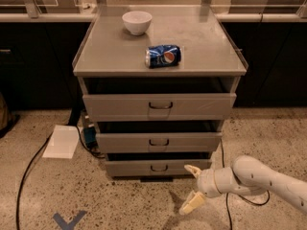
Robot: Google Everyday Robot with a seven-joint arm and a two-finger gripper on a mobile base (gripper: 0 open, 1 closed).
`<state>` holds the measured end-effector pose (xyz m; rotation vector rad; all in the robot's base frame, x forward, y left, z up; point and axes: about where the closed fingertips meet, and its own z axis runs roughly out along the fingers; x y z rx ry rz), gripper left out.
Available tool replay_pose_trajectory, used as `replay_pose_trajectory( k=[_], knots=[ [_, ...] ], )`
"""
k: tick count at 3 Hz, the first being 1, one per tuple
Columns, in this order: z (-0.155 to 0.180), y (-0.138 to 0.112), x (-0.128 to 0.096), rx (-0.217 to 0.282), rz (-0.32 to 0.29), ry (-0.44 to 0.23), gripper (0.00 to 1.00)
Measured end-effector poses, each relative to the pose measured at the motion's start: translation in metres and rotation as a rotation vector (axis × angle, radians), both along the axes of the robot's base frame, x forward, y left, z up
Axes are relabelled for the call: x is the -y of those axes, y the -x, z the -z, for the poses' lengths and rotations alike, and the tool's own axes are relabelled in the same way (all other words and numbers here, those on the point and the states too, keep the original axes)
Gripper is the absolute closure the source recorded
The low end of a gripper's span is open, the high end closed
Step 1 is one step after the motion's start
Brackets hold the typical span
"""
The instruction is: Open bottom drawer
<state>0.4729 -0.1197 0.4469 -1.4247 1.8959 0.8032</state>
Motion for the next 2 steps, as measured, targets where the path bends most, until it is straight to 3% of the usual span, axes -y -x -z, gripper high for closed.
replay_pose_trajectory(
  k=[1,2],
  knots=[
    [0.044,-0.014,-0.010,-0.012,0.003,-0.044,0.00],
    [0.082,-0.028,-0.021,-0.042,0.013,-0.046,0.00]
  ],
)
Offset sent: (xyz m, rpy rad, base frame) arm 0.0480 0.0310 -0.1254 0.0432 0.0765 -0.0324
